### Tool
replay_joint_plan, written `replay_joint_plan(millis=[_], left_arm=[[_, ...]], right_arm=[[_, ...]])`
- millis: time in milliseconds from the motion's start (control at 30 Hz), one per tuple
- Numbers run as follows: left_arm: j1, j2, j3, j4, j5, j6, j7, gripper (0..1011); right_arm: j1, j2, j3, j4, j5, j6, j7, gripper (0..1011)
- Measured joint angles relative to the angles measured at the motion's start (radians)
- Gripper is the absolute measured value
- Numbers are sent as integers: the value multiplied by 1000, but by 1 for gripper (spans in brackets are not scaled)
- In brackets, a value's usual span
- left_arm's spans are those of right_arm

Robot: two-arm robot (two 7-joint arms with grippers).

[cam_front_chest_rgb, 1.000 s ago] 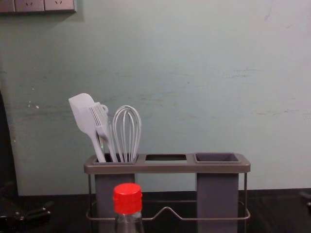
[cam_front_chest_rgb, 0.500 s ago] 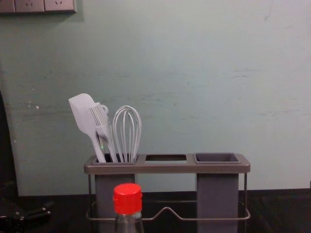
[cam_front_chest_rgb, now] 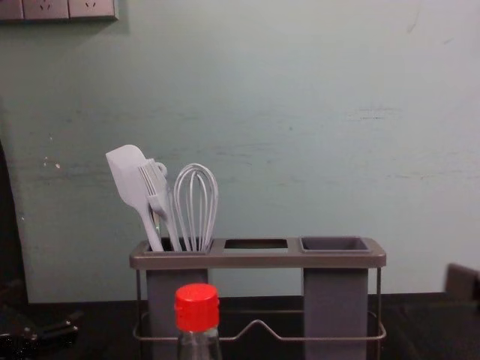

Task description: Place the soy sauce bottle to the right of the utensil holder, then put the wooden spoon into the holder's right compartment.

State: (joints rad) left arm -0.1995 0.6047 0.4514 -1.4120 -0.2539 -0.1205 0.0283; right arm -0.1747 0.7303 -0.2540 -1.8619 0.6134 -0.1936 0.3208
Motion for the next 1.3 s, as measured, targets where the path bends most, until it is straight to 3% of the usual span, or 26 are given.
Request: replay_joint_plan(millis=[233, 433, 700, 1300], left_arm=[[0, 0, 0, 0, 0, 0, 0, 1005], [0, 0, 0, 0, 0, 0, 0, 1005], [0, 0, 0, 0, 0, 0, 0, 1005], [0, 0, 0, 0, 0, 0, 0, 1005]], right_arm=[[67, -46, -67, 0, -10, 66, 53, 1002], [160, -103, -154, 28, -67, 143, 103, 1002], [235, -173, -224, 75, -119, 199, 140, 1002], [331, -275, -291, 156, -208, 238, 158, 1002]])
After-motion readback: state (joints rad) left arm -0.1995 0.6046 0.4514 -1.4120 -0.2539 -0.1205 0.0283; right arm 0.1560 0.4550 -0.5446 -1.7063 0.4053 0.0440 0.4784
